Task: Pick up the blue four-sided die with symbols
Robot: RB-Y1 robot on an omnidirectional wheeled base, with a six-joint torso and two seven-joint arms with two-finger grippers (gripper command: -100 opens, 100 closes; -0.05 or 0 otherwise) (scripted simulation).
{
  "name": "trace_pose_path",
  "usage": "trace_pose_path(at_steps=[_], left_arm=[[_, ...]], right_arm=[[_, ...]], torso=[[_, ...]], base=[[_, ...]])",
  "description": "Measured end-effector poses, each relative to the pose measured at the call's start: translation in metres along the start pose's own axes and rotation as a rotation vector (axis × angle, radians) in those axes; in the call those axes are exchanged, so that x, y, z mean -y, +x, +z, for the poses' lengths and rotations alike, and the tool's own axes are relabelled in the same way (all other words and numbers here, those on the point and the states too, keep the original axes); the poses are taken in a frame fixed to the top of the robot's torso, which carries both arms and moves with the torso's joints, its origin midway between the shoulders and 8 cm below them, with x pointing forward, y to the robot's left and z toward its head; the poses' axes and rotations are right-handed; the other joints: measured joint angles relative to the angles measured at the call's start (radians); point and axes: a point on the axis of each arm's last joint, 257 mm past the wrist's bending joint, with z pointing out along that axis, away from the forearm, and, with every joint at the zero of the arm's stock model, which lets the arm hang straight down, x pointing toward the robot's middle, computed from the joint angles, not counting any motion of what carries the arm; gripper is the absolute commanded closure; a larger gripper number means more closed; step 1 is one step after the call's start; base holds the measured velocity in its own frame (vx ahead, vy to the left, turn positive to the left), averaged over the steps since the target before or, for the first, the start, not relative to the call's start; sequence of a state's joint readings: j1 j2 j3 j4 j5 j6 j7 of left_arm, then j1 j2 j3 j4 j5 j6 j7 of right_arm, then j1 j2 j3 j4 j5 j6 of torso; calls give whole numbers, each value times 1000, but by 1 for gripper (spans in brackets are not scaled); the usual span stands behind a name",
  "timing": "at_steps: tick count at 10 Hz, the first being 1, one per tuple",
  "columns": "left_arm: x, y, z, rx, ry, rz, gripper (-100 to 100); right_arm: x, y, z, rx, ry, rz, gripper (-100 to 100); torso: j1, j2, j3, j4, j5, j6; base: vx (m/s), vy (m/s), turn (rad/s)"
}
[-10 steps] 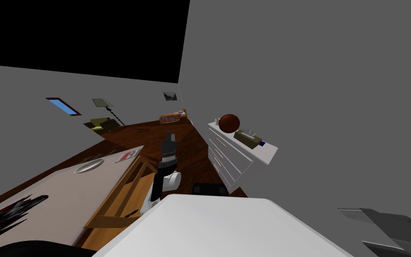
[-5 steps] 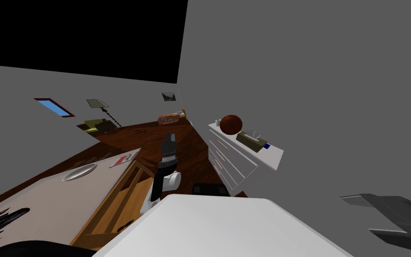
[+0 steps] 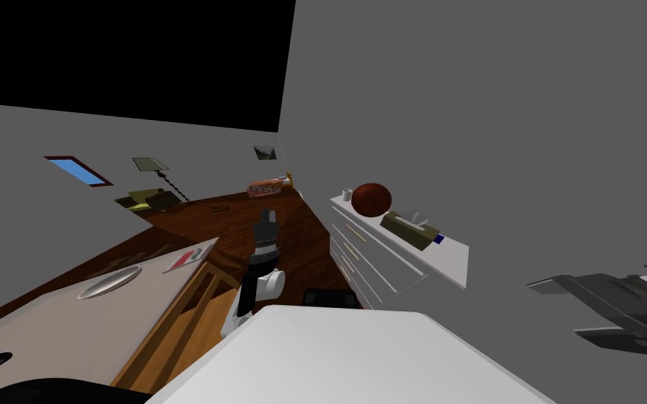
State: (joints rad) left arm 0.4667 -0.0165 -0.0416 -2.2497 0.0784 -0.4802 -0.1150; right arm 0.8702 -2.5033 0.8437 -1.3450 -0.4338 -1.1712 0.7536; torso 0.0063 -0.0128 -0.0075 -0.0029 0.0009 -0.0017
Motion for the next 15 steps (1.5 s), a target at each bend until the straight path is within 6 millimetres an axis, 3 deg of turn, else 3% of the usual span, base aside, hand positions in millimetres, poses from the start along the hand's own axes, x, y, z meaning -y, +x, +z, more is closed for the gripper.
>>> trace_pose_path(at_steps=[5, 6, 7, 11, 15], left_arm=[[0, 0, 0, 0, 0, 0, 0], [0, 0, 0, 0, 0, 0, 0], [0, 0, 0, 0, 0, 0, 0], [0, 0, 0, 0, 1, 0, 0], [0, 0, 0, 0, 0, 0, 0]], right_arm=[[29, -40, -26, -50, 41, -128, -100], [30, -41, -26, -50, 42, -132, 0], [30, -41, -26, -50, 42, -132, -100], [31, -2, -19, -18, 53, 26, -100], [25, 39, -16, 0, 66, 178, -100]], torso=[[0, -2, -2, -1, 0, 0], [-3, 4, 2, 0, -1, 1], [-6, 9, 5, 2, -2, 1], [-13, 28, 15, 6, -5, 0], [-15, 19, 11, 4, -5, 0]], base=[[168, 83, 51], [16, 10, 1], [-97, 2, 384], [-200, -29, 394], [-132, -3, 357]])
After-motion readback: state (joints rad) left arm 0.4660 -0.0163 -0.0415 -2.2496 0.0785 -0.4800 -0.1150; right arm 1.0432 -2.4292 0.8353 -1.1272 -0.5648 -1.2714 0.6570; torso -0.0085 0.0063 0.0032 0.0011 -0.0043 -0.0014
